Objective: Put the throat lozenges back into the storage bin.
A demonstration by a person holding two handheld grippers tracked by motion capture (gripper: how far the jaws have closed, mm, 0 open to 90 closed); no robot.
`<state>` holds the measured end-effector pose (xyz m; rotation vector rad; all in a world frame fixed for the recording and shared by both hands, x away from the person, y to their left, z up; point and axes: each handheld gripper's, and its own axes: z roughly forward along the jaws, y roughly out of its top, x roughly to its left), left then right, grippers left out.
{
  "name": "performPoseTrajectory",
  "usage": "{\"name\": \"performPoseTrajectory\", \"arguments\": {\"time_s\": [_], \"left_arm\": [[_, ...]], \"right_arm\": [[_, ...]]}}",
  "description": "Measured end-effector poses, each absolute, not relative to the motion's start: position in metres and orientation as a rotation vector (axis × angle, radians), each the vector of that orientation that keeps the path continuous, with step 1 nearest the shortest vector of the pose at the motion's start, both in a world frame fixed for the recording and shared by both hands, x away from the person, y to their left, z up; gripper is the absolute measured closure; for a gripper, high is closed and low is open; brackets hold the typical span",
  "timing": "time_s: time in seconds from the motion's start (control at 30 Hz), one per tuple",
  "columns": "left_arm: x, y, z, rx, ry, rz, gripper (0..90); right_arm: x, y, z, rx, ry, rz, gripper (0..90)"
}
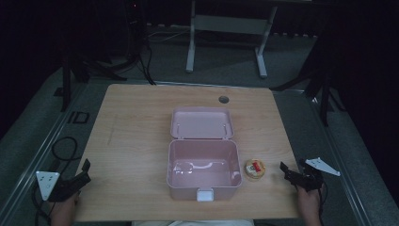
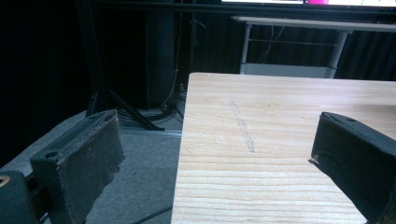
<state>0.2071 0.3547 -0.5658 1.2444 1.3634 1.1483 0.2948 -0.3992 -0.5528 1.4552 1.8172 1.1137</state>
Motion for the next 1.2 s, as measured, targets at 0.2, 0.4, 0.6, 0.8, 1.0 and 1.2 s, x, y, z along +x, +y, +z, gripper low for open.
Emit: {"name": "performPoseTrajectory", "arguments": {"time_s": [0.2,0.4,0.6,0.8,1.0,1.2], "left_arm": [[0.207,0.355,-0.566,1.242,1.365,1.145,2.5],[0.207,0.356,-0.566,1.241,1.363,1.142,2.5],[0.206,0.355,-0.566,1.243,1.358,1.144,2.5],[0.206,0.355,-0.566,1.237,1.357,1.14,2.4],[0.206,0.355,-0.566,1.239,1.356,1.14,2.5],[0.206,0.355,-0.566,1.239,1.355,1.138,2.5]], "right_arm": [[0.298,-0.403,-0.553,1.481,1.918,1.154,11.3],[0.302,-0.403,-0.553,1.405,2.121,1.18,11.3],[0.302,-0.402,-0.554,1.274,2.35,1.106,11.2],[0.3,-0.4,-0.545,1.168,2.506,0.983,11.2],[0.302,-0.389,-0.532,1.041,2.716,0.786,11.2],[0.306,-0.378,-0.519,0.916,2.843,0.585,11.2]]}}
